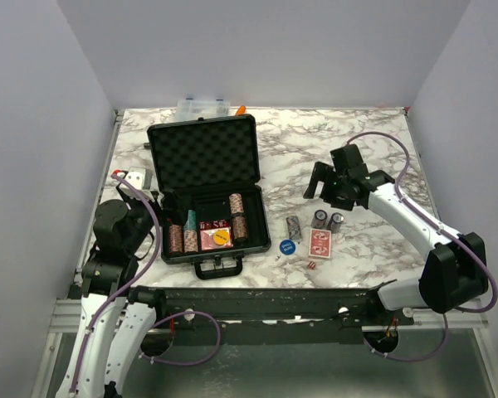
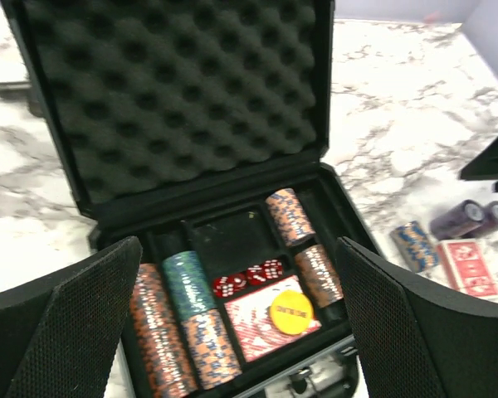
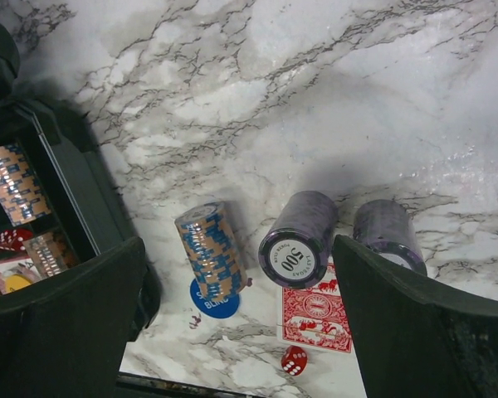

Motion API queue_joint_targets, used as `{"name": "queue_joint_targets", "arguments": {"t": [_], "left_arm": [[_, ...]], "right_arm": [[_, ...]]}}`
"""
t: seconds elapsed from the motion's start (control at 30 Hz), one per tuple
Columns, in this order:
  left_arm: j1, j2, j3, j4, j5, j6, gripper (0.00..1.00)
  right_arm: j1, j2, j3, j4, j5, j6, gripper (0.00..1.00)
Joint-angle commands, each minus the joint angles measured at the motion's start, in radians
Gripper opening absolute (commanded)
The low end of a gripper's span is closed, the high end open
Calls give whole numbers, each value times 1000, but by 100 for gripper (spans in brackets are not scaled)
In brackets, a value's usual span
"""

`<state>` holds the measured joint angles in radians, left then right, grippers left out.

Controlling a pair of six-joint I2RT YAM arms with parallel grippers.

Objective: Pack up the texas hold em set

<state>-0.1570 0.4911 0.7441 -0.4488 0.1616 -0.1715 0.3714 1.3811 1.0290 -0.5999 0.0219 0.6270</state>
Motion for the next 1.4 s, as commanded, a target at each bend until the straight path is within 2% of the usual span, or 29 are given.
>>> {"name": "queue_joint_targets", "arguments": {"t": [0.0, 0.17, 0.3, 0.57, 0.67, 1.07, 1.37], "left_arm": [[-3, 4, -8, 21, 101, -125, 98], [-3, 5, -9, 19, 87, -123, 98], [-3, 4, -11, 20, 85, -126, 98], [-3, -1, -11, 19, 79, -126, 98], [-3, -1, -11, 18, 78, -125, 98], [-4, -4, -10, 17, 76, -125, 97], [-6, -3, -11, 16, 75, -125, 97]], "right_arm": [[45, 13, -13, -42, 80, -10, 96], [76, 19, -13, -60, 121, 0, 96], [91, 30, -10, -67, 139, 2, 86], [118, 62, -9, -84, 190, 17, 84], [127, 71, -10, -80, 182, 17, 79], [145, 73, -6, -115, 252, 25, 79], [149, 83, -47, -74, 216, 24, 77]]}}
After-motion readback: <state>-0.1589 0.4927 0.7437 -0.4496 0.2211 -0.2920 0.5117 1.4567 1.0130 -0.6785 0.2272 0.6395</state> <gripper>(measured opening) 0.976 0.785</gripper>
